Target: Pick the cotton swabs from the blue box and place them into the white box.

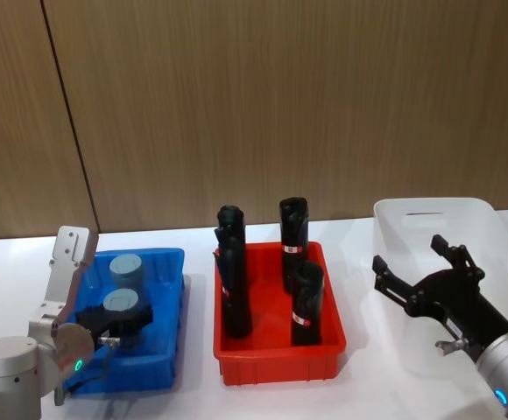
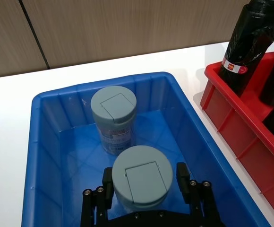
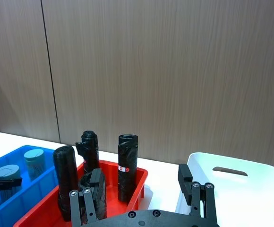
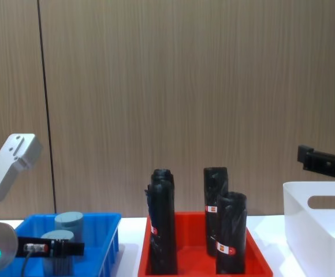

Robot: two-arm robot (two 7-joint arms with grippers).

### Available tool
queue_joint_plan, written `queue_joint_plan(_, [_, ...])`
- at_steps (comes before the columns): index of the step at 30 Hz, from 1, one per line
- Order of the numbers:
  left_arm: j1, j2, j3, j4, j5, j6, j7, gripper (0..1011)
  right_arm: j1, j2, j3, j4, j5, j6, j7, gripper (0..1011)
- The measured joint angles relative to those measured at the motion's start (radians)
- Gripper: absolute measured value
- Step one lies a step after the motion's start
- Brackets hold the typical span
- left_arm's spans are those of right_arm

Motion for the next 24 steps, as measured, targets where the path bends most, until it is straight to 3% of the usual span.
queue_joint_plan(8, [-0.004, -0.004, 0.001, 0.010, 0.007, -0.008, -0.001, 660, 0.000, 0.000, 0.000, 0.000, 0.000, 0.000, 0.000, 1002])
queue_joint_plan(14, [0.006, -0.001, 0.001, -0.005, 0.009, -0.029, 0.009, 660, 0.000, 0.000, 0.000, 0.000, 0.000, 0.000, 0.000, 1002])
queue_joint_plan(24, [0.057, 0.023, -0.002, -0.099, 0.033, -0.097, 0.012, 660, 0.000, 0.000, 0.000, 0.000, 0.000, 0.000, 0.000, 1002])
